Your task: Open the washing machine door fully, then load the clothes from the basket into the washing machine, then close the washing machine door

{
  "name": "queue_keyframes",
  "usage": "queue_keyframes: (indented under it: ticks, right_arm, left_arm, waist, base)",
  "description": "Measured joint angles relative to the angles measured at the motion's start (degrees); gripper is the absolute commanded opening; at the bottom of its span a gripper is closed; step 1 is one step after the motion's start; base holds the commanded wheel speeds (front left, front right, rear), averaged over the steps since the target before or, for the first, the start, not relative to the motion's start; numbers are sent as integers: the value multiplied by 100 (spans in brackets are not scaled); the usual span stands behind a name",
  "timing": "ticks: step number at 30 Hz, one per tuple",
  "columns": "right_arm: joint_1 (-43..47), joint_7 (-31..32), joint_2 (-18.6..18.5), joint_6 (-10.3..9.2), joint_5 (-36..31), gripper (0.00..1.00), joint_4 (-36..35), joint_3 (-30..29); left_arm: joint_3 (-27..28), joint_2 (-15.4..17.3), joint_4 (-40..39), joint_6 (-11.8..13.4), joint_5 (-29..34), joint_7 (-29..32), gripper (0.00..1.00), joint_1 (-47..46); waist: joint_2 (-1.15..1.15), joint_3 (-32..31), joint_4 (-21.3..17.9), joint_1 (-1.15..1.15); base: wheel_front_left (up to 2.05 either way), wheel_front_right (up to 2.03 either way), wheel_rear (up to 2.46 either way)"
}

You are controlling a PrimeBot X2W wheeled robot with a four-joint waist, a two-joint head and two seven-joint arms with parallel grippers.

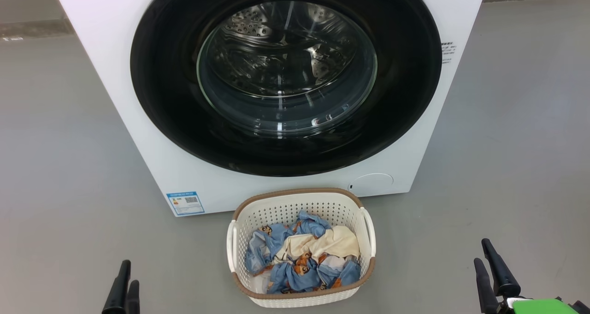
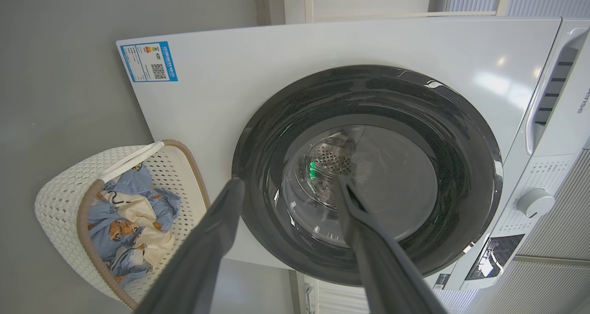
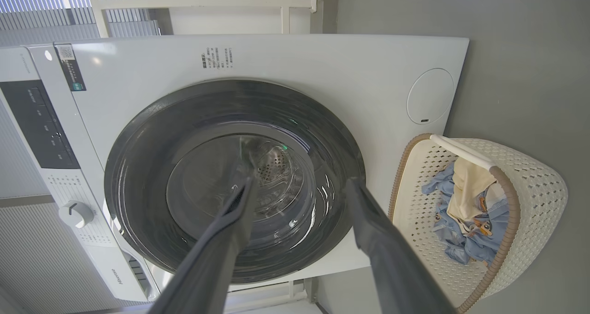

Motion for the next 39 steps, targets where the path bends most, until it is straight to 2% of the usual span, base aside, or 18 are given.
queue_keyframes:
  ticks: [11, 25, 39]
  right_arm:
    - [-2, -177, -2, 0, -80, 100, -141, 77]
    - [-2, -388, -7, 0, -794, 100, -400, 196]
    - [-3, -628, -15, 0, -2047, 100, -531, 343]
  left_arm:
    - [-87, 2, -11, 0, 64, -180, 100, 5]
    - [-196, 5, -70, 0, 538, -420, 100, 6]
    - [-108, 19, -131, 0, 1789, -635, 100, 6]
  waist:
    - [0, -7, 5, 1]
    - [0, -1, 12, 1]
    - [0, 15, 23, 1]
  base:
    - [0, 0, 0]
    - [0, 0, 0]
    - [0, 0, 0]
